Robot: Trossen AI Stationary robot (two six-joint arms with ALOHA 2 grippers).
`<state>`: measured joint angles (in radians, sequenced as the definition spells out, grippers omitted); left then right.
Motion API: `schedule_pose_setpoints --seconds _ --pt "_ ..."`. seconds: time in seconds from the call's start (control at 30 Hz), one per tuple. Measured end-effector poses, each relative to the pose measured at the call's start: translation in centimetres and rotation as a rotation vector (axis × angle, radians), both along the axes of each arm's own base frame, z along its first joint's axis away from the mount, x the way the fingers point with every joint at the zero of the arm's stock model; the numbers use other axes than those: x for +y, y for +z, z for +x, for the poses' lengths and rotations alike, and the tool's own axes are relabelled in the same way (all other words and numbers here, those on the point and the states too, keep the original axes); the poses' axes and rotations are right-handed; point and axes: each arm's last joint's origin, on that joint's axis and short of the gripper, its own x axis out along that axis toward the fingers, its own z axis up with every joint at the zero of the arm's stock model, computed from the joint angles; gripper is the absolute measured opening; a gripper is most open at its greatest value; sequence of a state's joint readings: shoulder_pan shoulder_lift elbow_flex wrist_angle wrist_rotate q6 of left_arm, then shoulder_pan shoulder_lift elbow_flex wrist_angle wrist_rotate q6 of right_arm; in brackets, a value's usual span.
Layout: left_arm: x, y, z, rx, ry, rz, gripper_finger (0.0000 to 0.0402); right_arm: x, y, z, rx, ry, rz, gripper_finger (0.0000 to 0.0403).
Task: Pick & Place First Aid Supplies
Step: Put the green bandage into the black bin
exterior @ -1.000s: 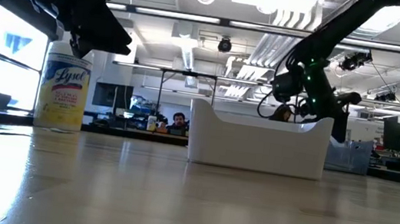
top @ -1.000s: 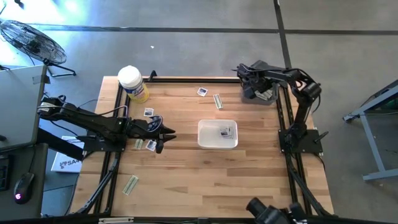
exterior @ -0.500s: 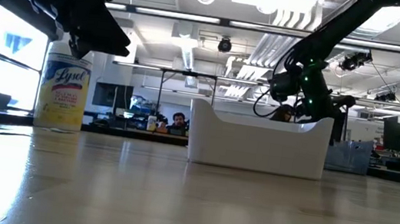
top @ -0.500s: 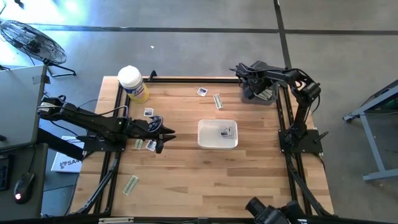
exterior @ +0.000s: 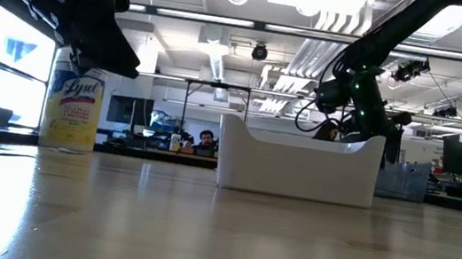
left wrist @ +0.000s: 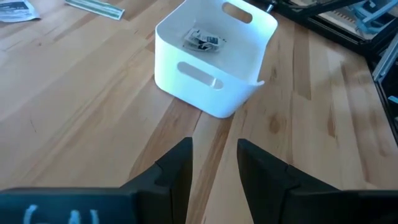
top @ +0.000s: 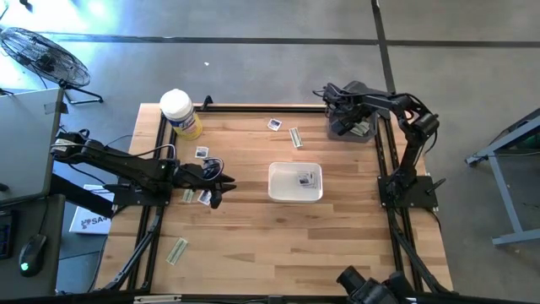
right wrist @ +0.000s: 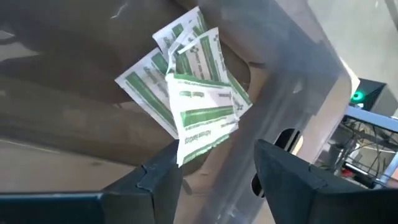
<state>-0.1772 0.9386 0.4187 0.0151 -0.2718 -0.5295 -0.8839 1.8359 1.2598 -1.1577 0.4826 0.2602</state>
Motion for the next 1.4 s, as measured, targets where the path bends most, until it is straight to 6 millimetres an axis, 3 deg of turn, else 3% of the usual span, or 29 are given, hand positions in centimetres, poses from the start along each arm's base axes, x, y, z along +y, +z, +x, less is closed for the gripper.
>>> schedule_pose_setpoints --seconds 0.4,0.8,0.93,1.23,1.4 --pt "0.0 -0.2 -0.1 0.024 0.008 -0.012 0.0124 -1.2 0.0 -1.1 -0.019 -0.091 -0.070 0.0195" --pt "0.0 -0.2 -0.1 0.024 0.007 -0.012 0.0124 -1.8 -0.1 -0.4 -0.109 -0.111 -0.123 0.0187" --pt "0.0 -0.2 -0.1 0.023 0.007 -0.014 0.0124 -1.7 -0.1 -0.4 -0.105 -0.114 -0.130 0.0151" --pt "0.0 -0.2 -0.1 0.025 -0.007 -0.023 0.0124 -1.6 -0.1 -0.5 -0.066 -0.083 -0.119 0.0011" --pt "0.0 -0.2 -0.1 0.025 -0.007 -0.022 0.0124 -1.3 0.1 -0.6 0.023 -0.039 -0.127 0.0008"
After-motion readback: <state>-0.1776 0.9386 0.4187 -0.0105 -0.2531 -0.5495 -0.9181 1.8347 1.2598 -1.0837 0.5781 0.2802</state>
